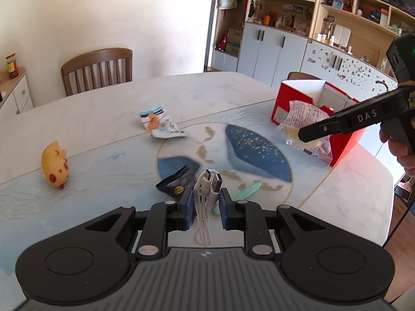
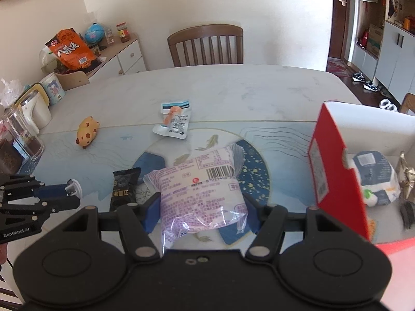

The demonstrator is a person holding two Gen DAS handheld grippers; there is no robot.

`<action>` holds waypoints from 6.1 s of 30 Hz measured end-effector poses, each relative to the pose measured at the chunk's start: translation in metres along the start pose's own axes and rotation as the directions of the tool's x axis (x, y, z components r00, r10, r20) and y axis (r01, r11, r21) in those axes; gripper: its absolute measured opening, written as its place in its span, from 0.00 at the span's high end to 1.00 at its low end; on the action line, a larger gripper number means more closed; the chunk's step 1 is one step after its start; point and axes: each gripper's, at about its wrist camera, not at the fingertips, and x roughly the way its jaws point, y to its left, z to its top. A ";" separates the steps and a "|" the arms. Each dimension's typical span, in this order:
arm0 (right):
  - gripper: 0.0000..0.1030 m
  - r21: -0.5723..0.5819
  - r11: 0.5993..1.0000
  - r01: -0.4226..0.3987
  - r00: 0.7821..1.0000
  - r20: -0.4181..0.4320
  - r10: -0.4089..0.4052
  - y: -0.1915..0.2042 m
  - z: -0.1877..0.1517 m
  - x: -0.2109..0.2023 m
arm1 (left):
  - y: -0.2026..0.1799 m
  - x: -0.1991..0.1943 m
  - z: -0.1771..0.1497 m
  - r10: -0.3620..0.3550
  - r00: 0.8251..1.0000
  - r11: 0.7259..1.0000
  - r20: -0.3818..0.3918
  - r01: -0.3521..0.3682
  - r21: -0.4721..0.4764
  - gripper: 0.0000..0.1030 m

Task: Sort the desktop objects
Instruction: 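Carry the white cable and translucent bread bag toward the red shoebox with both tools, then lower the bread bag into the shoebox with the right tool while the left tool brings the cable over, then lower the white cable into the box and open the left tool while the right tool holds the bread bag, then open the right tool to release the translucent bread bag in the shoebox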

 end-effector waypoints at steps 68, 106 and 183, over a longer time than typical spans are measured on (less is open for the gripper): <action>0.38 0.055 0.991 0.120 0.991 0.056 -0.123 -0.234 -0.017 -0.086 | -0.238 0.096 0.124 -0.178 0.980 0.969 0.093 0.158 0.190 0.81; 0.38 -0.099 0.983 0.153 0.988 -0.022 -0.156 -0.284 0.000 -0.039 | -0.294 0.192 0.178 -0.255 0.965 0.941 -0.058 0.261 0.217 0.81; 0.21 -0.194 0.971 0.139 0.979 -0.121 -0.164 -0.289 0.000 -0.006 | -0.293 0.249 0.159 -0.253 0.920 0.940 -0.298 0.307 0.150 0.81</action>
